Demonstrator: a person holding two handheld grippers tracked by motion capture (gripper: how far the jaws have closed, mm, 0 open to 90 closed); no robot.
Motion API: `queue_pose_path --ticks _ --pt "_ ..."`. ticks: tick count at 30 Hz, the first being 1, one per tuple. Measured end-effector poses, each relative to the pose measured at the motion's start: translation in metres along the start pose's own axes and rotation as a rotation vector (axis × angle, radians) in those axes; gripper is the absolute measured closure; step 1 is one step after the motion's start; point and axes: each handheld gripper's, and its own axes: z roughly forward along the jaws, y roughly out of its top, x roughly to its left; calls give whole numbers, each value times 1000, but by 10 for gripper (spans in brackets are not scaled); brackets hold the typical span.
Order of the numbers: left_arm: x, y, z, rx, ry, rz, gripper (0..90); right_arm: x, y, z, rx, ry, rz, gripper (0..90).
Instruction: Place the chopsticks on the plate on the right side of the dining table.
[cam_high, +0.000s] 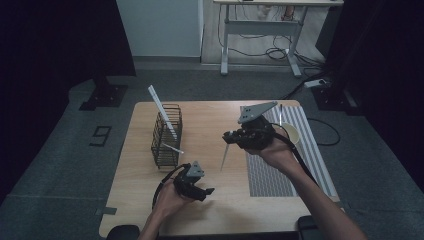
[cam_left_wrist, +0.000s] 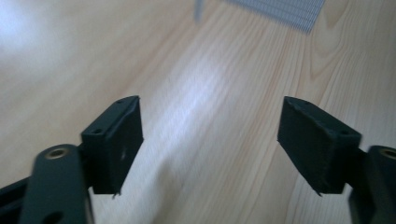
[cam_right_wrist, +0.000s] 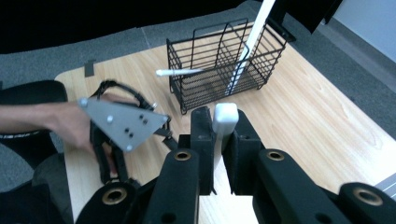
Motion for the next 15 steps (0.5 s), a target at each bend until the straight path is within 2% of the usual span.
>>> queue_pose_path --ticks 8,15 --pt "-1 25 -1 -55 -34 34 383 9 -12 7 21 27 0 821" --pt "-7 35 7 -84 -60 58 494 14 -15 11 22 52 2 822"
